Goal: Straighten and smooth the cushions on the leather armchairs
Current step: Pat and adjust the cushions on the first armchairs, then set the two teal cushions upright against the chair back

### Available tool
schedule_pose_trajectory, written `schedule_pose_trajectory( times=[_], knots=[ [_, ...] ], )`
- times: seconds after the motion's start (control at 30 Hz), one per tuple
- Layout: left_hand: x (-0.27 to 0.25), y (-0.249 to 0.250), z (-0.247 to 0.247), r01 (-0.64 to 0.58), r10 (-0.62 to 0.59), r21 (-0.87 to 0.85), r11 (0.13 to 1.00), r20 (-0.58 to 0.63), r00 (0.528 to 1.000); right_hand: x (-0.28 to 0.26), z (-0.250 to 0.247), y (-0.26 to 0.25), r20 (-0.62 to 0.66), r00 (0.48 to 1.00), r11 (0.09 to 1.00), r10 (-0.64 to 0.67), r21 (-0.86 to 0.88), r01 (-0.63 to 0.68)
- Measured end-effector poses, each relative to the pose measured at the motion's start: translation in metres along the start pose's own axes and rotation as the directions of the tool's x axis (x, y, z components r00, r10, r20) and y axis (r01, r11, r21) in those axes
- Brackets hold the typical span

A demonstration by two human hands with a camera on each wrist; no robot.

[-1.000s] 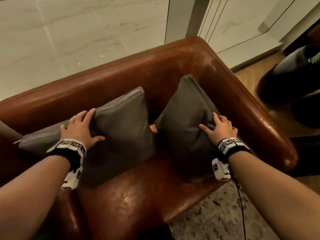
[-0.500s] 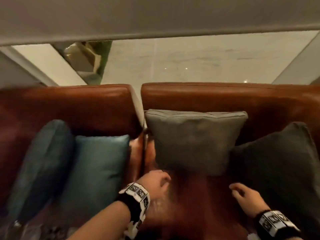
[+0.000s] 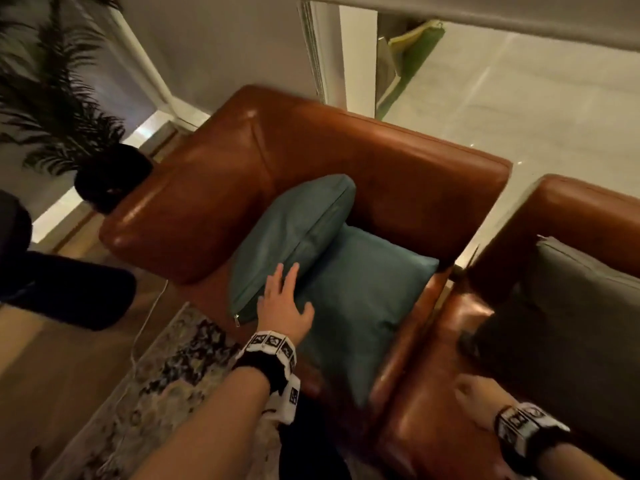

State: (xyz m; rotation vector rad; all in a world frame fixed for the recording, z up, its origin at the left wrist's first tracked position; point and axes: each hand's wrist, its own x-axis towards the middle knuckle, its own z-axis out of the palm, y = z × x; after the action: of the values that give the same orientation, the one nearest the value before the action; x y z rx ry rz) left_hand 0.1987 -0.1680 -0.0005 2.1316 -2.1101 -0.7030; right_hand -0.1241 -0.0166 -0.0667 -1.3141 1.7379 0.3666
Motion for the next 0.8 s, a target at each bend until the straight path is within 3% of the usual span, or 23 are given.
schedule_pose_trajectory(
  times=[0.07, 0.13, 0.23, 0.33, 0.43, 0.5, 0.63, 0.73, 0.8],
  knots=[
    [0.04, -0.021, 0.0, 0.041, -0.047, 0.073, 0.996, 0.089, 0.995, 0.03, -0.02, -0.072, -0.109, 0.989, 0.994, -0.104, -0.032, 0.102],
    [0.078, -0.05, 0.001, 0.087, -0.118, 0.168, 0.982, 0.181, 0.976, 0.062, -0.038, -0.146, -0.149, 0.974, 0.985, -0.171, -0.023, 0.169],
    [0.129, -0.104, -0.015, 0.101, -0.145, 0.202, 0.974, 0.219, 0.965, 0.118, -0.056, -0.248, -0.167, 0.946, 0.959, -0.279, -0.107, 0.264],
    [0.169, -0.151, -0.051, 0.03, -0.044, 0.211, 0.977, 0.059, 0.997, 0.18, -0.057, -0.318, -0.089, 0.955, 0.949, -0.284, -0.165, 0.268],
    [0.209, -0.182, -0.084, 0.0, 0.037, 0.209, 0.978, -0.174, 0.984, 0.229, -0.052, -0.359, 0.036, 0.963, 0.94, -0.267, -0.21, 0.268],
    [0.23, -0.192, -0.093, -0.028, 0.089, 0.229, 0.973, -0.258, 0.962, 0.25, -0.045, -0.372, 0.037, 0.981, 0.938, -0.188, -0.288, 0.191],
    [0.258, -0.197, -0.101, -0.032, 0.072, 0.246, 0.969, -0.155, 0.985, 0.264, -0.032, -0.38, -0.094, 0.994, 0.928, 0.052, -0.363, -0.083],
    [0.268, -0.198, -0.103, 0.021, -0.006, 0.171, 0.985, -0.085, 0.996, 0.259, -0.024, -0.387, -0.207, 0.949, 0.95, 0.239, -0.151, -0.273],
    [0.272, -0.199, -0.108, 0.039, -0.024, 0.181, 0.983, -0.085, 0.996, 0.251, -0.022, -0.386, -0.289, 0.876, 0.92, 0.386, 0.047, -0.39]
  ],
)
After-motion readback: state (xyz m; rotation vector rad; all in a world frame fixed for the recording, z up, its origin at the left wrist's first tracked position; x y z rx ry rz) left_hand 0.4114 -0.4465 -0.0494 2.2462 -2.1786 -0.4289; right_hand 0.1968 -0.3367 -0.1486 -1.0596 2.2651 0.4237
